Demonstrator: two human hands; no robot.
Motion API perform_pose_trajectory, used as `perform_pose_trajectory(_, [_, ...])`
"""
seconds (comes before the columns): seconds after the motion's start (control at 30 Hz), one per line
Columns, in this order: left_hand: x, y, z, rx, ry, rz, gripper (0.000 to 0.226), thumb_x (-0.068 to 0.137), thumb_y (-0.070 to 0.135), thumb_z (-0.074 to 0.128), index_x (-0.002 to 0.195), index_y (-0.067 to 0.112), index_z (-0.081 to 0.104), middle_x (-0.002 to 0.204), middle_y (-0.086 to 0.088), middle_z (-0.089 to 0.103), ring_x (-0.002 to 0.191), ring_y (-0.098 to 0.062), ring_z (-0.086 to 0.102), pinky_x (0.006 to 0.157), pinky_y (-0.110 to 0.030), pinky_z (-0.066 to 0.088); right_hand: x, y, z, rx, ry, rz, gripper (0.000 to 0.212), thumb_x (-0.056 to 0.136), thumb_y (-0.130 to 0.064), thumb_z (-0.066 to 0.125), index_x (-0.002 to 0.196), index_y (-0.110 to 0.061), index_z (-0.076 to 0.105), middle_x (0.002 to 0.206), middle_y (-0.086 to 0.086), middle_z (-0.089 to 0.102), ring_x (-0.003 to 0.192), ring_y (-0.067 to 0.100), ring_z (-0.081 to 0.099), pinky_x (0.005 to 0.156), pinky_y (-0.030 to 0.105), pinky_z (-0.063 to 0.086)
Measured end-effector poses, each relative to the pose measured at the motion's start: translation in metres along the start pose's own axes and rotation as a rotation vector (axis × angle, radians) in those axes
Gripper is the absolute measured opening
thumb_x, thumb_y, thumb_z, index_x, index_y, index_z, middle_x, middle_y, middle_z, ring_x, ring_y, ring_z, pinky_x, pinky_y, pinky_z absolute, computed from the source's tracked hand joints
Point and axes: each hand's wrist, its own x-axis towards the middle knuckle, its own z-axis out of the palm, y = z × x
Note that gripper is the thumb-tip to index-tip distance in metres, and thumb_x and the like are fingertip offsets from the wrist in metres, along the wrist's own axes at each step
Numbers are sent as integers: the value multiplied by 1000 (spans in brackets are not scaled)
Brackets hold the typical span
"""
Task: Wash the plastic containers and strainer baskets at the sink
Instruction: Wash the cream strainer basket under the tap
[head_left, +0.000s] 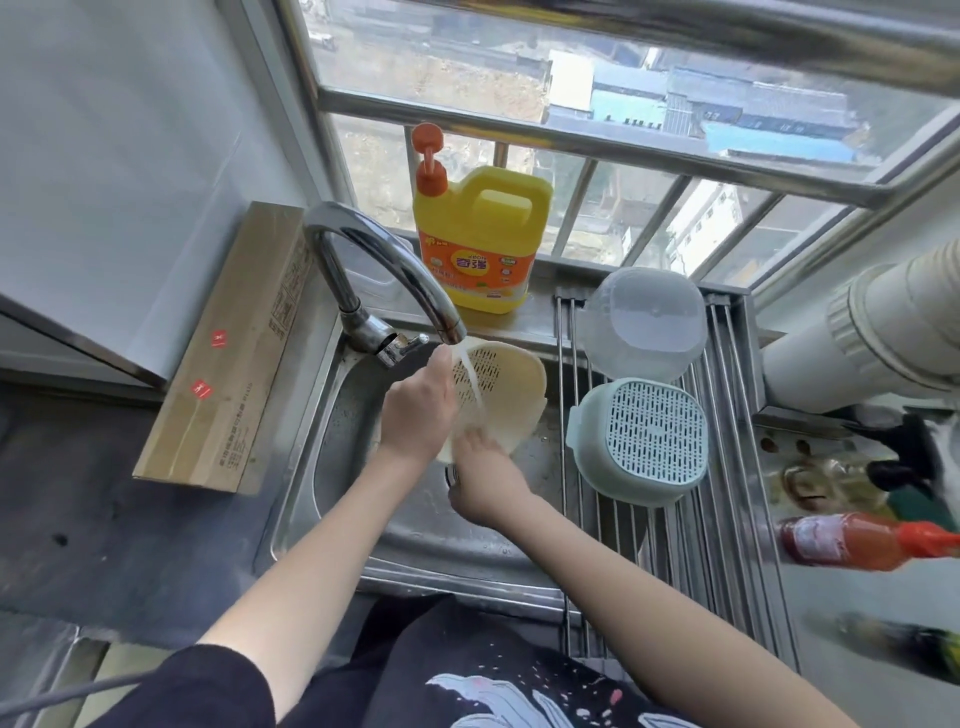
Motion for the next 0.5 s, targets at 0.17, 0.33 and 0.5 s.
perform_pose_trajectory(0.17, [-1,-2,0,-96,-11,-224,3,85,-3,53,87,-5,52,57,-24,57,52,-42,57,49,-32,30,-7,3,-2,354,42,-226,72,74,-6,45,144,-20,32,133,8,53,124,27,47,107,42,28])
perform_pose_trajectory(0.33, [-3,-4,10,-158,-97,-323,9,93,7,46,90,0,48,71,-24,60,62,-40,54,54,-35,30,-21,20,-13,201,-2,-236,71,79,-9,48,145,-25,32,135,2,55,123,21,49,102,35,34])
perform_pose_trajectory(0.5, [-6,-21,11,-309,-141,-532,16,94,10,46,79,4,46,67,-3,49,65,-26,47,49,-32,24,-26,65,-34,-169,125,-209,39,82,-12,47,117,-24,63,130,-10,57,134,12,35,116,53,-4])
